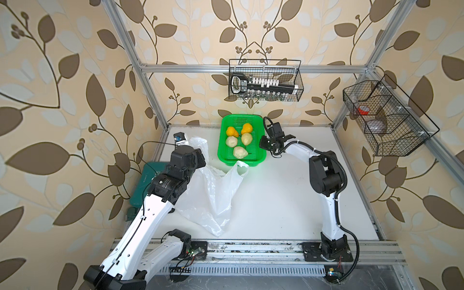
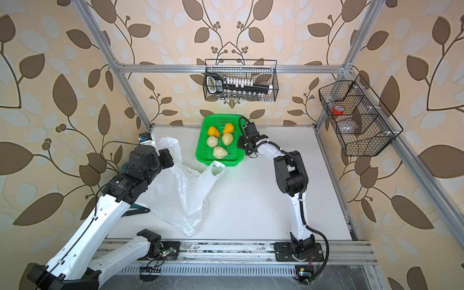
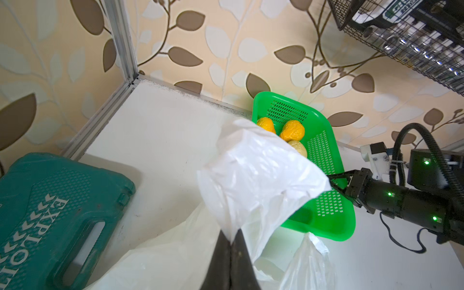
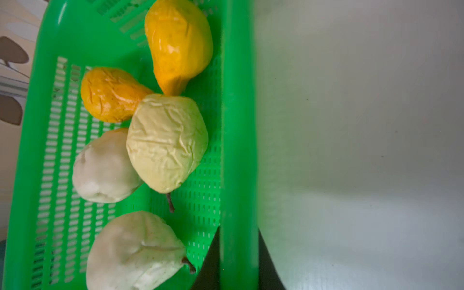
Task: Place the pears into plastic bags & tie knots
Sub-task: Move the basket to the center of the board, then adjust the plastic bag at the center of the board.
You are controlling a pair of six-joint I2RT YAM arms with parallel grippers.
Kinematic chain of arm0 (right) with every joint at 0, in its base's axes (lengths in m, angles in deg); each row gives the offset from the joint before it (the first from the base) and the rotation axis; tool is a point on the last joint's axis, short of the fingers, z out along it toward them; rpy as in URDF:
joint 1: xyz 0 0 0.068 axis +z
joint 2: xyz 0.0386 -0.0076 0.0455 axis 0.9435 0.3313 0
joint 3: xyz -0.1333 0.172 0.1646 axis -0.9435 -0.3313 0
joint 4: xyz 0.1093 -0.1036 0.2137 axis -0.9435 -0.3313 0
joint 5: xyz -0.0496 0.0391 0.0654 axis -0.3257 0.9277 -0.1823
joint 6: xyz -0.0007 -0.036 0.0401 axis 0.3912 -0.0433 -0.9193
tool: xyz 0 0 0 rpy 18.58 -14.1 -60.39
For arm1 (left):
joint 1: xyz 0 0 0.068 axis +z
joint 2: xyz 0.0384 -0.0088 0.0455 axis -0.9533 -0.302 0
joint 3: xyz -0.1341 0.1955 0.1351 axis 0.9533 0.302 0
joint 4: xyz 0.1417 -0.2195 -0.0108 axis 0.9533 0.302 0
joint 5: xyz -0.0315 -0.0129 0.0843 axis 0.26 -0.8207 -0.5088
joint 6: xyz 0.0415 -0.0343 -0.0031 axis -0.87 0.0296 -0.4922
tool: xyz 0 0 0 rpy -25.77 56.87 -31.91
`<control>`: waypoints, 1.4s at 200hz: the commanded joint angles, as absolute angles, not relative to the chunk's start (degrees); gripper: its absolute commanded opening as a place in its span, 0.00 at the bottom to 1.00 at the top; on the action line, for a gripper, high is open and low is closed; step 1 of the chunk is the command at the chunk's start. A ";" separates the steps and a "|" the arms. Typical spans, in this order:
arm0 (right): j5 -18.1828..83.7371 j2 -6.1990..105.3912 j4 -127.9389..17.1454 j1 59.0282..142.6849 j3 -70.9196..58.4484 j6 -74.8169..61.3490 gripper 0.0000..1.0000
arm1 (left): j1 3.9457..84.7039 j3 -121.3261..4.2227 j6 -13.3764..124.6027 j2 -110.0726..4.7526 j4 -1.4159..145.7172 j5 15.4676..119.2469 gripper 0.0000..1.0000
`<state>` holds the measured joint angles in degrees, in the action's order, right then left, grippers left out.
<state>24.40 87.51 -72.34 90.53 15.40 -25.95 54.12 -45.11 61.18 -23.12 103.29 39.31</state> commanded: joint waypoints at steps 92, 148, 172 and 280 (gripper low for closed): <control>19.30 55.66 -67.71 73.14 -22.94 -27.11 0.30 | 54.23 -52.70 48.44 -37.45 82.37 67.80 0.00; 22.76 33.01 -69.89 74.29 -28.23 -24.21 0.81 | 55.84 -60.13 41.85 -49.12 81.03 89.70 0.00; 34.14 31.42 -67.75 76.96 -24.69 -19.96 0.82 | 57.04 -65.15 42.08 -55.50 83.70 99.56 0.00; 41.52 51.62 -63.01 99.10 -13.24 -14.45 0.83 | 57.56 -73.69 39.54 -60.65 93.95 104.35 0.00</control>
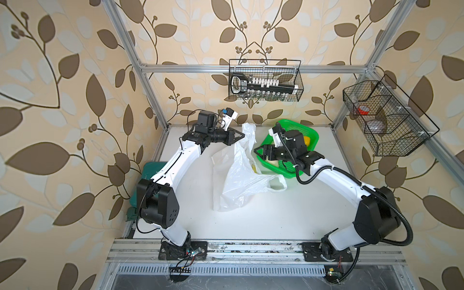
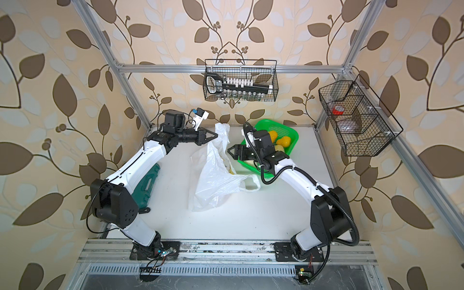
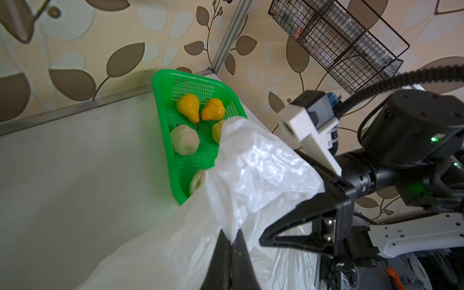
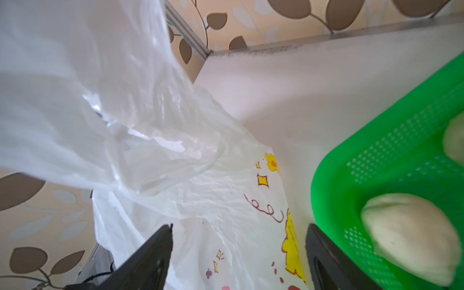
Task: Place the pears into plastic bags & tie knots
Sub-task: Adjust the plastic bag at the center of the board.
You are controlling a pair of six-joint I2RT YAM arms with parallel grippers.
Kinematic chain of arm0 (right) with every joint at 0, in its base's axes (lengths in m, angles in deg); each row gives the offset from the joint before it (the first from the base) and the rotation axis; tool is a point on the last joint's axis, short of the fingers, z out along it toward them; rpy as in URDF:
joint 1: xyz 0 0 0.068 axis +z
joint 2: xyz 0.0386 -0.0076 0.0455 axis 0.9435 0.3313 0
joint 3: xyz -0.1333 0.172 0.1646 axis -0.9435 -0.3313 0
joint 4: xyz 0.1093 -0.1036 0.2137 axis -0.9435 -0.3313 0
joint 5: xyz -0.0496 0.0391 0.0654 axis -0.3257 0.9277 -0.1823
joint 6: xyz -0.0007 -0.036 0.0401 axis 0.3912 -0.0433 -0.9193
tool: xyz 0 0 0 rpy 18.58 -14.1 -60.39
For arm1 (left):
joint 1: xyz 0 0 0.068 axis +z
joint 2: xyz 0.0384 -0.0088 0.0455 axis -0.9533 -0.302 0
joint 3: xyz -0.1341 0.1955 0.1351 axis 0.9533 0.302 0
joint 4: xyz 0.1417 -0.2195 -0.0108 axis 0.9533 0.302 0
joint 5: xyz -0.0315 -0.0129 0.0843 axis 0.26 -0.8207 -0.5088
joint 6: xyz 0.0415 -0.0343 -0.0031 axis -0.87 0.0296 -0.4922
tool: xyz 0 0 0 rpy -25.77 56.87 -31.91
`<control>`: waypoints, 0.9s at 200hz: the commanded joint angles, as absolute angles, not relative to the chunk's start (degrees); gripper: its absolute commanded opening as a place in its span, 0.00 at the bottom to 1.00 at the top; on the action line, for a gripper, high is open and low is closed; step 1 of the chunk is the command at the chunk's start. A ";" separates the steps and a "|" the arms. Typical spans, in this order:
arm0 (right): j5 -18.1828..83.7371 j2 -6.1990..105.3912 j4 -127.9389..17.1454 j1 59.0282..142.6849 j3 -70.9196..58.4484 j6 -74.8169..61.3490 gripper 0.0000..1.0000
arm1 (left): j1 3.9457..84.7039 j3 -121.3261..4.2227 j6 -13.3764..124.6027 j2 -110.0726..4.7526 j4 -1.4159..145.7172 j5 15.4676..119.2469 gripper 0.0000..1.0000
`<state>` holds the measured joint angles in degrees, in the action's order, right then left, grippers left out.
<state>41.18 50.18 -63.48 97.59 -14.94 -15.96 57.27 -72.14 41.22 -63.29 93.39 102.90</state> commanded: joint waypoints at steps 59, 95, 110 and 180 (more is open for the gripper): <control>37.35 53.61 -61.19 101.04 -17.84 -14.34 0.77 | 57.65 -74.20 39.11 -60.07 94.06 104.75 0.00; 37.54 58.08 -62.24 101.04 -15.04 -13.02 0.33 | 58.05 -72.73 40.87 -58.00 92.65 104.01 0.00; 37.99 58.13 -61.87 101.06 -14.71 -13.19 0.13 | 58.25 -71.53 41.65 -56.39 92.68 101.49 0.21; 35.68 56.31 -61.41 101.57 -14.84 -17.61 0.00 | 57.63 -51.03 63.53 -33.78 87.77 77.34 0.75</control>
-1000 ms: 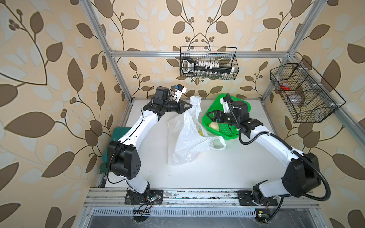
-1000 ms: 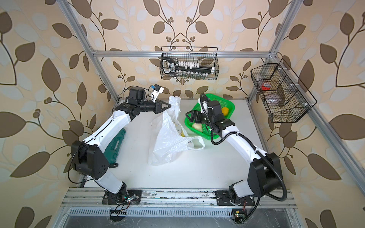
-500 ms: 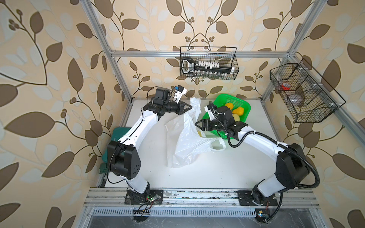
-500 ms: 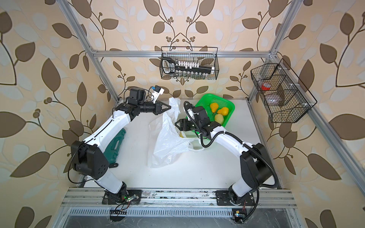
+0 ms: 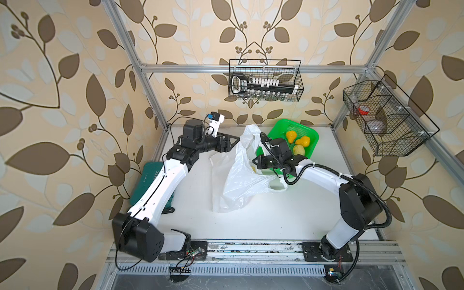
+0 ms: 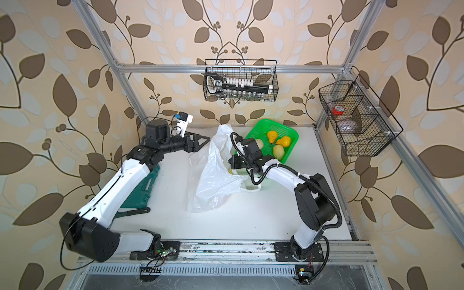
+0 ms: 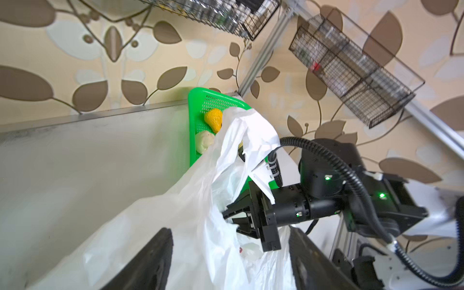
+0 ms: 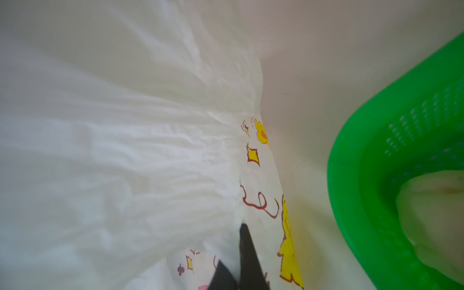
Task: Place the pears into plastic bags & tie knots
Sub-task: Adjust the plastic bag at the center of the board.
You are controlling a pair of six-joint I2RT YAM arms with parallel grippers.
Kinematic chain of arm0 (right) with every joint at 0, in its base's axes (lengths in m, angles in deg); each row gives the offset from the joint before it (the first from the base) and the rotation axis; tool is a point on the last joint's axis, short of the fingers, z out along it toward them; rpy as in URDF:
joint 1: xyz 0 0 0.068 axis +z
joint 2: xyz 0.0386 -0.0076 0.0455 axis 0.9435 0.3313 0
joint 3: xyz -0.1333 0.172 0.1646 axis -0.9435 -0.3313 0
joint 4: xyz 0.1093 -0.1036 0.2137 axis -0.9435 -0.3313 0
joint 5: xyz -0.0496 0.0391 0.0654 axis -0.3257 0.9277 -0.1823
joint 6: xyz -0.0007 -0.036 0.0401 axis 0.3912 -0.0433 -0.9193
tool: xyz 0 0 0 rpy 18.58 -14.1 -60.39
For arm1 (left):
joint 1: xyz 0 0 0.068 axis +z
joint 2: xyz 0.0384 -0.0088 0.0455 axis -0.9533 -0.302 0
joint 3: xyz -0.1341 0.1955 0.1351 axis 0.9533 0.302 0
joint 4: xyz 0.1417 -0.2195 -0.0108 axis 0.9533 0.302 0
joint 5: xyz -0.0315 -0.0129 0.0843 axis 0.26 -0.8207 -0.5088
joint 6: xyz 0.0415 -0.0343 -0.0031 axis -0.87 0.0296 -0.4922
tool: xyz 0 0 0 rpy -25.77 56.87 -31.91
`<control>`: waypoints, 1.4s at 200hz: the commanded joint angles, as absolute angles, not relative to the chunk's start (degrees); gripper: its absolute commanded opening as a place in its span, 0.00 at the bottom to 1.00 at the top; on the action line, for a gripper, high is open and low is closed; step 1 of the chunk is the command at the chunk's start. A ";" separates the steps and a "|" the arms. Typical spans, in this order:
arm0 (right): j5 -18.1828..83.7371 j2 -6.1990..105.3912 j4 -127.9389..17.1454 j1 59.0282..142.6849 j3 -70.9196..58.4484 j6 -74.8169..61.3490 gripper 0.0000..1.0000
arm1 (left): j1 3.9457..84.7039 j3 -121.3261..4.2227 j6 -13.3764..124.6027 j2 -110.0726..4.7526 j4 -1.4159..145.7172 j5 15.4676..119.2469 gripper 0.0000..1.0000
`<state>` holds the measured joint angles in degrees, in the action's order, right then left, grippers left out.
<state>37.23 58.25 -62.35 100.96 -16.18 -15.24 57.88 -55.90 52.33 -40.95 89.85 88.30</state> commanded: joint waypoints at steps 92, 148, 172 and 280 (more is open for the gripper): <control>34.76 56.97 -61.75 103.70 -12.14 -19.23 0.00 | 40.10 -54.24 66.07 -41.51 102.28 57.40 0.77; 33.77 56.62 -62.53 103.99 -11.38 -19.23 0.00 | 36.39 -58.39 66.55 -50.87 107.29 48.22 0.59; 31.70 57.10 -62.96 103.90 -11.82 -19.23 0.00 | 36.42 -59.07 63.90 -51.41 108.47 45.36 0.11; 31.24 58.98 -60.68 101.24 -13.72 -19.85 0.50 | 51.03 -51.99 49.09 -34.58 99.87 57.44 0.00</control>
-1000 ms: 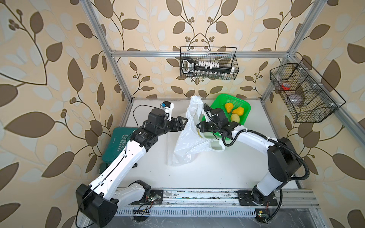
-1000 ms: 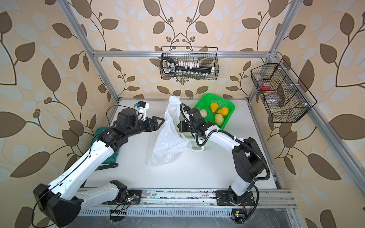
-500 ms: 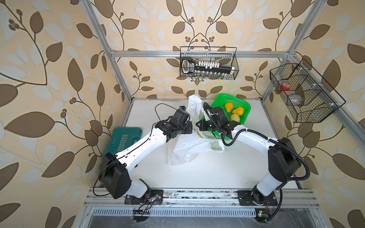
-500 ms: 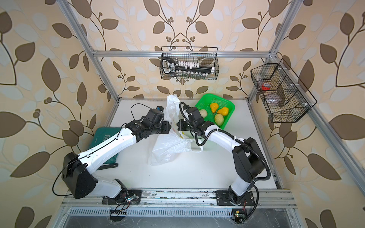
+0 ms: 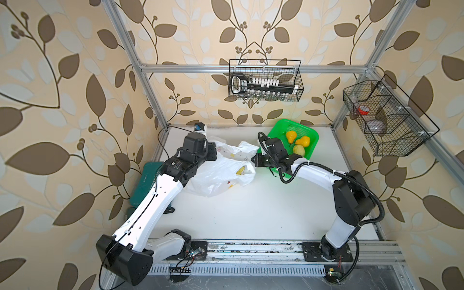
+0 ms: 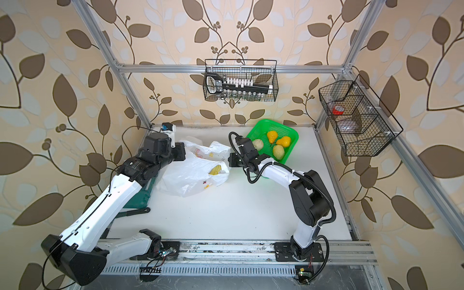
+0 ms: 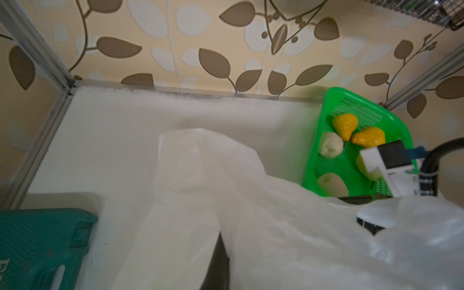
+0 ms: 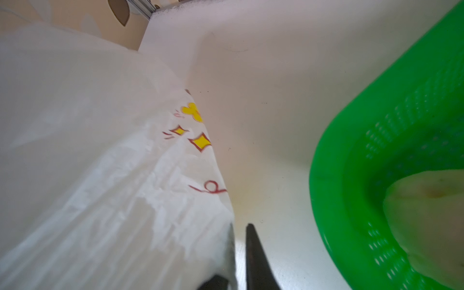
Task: Place the pears into plastic bags & tie knots
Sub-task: Adjust the plastic bag at the center of the board, then pick up the pear from the basket.
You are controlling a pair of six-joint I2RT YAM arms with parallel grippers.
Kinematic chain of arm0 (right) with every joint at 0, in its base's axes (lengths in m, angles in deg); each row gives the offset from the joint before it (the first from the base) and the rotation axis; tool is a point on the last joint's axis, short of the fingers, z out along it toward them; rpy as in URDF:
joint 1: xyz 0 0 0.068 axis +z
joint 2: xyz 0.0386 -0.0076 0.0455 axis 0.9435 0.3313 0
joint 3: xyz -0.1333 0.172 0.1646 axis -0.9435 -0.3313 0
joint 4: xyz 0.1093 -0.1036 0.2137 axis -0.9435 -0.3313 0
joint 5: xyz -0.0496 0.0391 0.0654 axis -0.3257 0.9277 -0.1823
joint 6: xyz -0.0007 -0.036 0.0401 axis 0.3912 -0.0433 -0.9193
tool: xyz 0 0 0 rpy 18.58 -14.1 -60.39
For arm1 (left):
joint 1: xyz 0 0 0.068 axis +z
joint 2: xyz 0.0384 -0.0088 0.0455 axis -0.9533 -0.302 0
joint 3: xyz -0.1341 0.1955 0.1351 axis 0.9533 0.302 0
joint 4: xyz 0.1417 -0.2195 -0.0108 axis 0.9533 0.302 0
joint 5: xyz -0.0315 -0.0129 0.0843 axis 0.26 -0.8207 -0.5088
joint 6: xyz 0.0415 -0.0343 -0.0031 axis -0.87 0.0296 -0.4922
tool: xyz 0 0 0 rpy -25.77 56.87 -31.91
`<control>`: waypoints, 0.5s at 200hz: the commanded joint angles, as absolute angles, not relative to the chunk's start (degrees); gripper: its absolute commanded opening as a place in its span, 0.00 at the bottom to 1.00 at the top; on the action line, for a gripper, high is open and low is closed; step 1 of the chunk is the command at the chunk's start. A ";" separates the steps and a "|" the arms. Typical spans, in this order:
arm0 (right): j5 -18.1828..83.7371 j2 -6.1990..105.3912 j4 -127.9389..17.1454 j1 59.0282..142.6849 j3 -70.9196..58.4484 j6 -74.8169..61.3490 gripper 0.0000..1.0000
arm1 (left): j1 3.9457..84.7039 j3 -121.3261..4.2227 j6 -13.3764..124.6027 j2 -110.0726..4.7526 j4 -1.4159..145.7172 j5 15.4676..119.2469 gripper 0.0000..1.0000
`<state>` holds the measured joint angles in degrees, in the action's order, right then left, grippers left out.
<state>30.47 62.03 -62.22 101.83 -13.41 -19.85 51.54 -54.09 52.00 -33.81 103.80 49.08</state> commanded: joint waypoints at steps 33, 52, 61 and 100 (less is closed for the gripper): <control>29.08 55.95 -63.85 98.38 -11.67 -17.24 0.62 | 51.04 -50.72 49.31 -36.89 101.54 60.26 0.00; 30.45 60.08 -65.66 95.20 -9.38 -16.69 0.62 | 51.02 -49.65 50.88 -37.97 101.30 61.62 0.00; 30.19 61.85 -66.12 94.39 -8.74 -16.55 0.62 | 51.07 -49.90 51.82 -38.84 102.00 62.94 0.00; 30.74 65.51 -67.82 93.68 -9.79 -15.79 0.62 | 51.03 -52.20 56.85 -41.56 105.27 66.78 0.00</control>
<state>30.19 63.49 -64.23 93.13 -8.84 -17.07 51.08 -49.52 52.92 -41.17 103.75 62.66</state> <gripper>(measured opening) 0.624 0.046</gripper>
